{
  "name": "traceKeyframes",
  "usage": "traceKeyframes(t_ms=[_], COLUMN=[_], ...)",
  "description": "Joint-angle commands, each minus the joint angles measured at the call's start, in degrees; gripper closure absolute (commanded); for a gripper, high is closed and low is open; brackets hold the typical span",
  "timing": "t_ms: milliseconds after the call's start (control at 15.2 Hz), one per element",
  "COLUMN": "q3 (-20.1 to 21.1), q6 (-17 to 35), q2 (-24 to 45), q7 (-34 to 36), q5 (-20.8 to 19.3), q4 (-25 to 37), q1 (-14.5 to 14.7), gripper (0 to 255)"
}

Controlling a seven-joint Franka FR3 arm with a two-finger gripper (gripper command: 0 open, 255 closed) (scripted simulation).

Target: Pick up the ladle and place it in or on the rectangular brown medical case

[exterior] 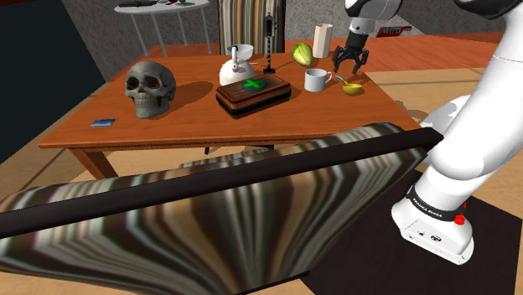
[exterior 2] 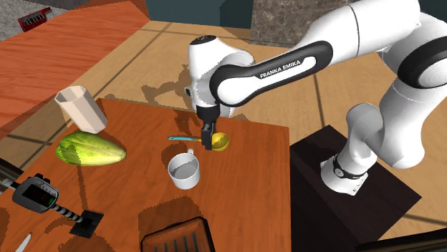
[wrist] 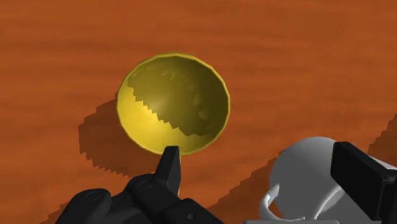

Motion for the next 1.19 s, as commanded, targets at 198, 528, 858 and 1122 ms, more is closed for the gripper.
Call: traceKeyframes(t_ms=[198,528,858,1122], q3=[-1.81,-1.76,-1.33,-1.33], q6=[-0.59,1.13,4.16,4.16], q2=[9.36,12.27,13.37,13.38], q7=[-1.71,-2.28,-2.81,-2.81], q5=[4.25,5.7,6.51,6.52], q4=[6.77,7.14,5.11,5.12], q1=[-3.77,-4.7,-4.48,-4.48], gripper=[0,0,0,0])
